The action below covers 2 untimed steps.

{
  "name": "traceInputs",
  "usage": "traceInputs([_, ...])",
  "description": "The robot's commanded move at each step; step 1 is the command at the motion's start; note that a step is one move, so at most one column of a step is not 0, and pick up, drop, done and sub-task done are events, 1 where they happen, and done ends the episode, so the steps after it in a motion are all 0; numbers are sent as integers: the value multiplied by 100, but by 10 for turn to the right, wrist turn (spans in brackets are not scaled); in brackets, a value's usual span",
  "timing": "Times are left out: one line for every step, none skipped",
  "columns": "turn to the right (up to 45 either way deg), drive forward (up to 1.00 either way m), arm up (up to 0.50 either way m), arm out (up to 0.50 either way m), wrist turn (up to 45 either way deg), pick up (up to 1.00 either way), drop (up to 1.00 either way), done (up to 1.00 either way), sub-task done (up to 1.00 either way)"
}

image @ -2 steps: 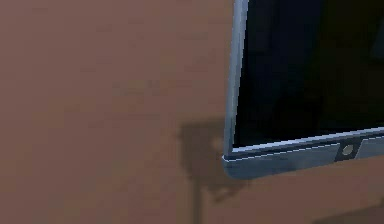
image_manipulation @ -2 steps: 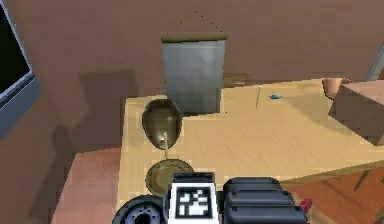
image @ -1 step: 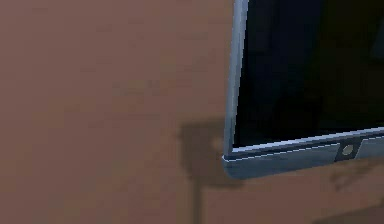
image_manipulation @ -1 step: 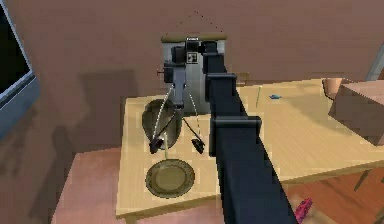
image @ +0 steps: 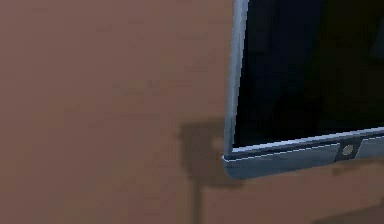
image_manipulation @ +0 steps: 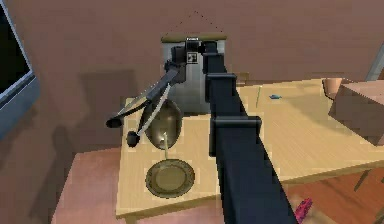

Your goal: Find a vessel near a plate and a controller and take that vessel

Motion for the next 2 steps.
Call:
traceInputs([0,0,0,0,450,0,0,0,0])
traceInputs([0,0,0,0,450,0,0,0,0])
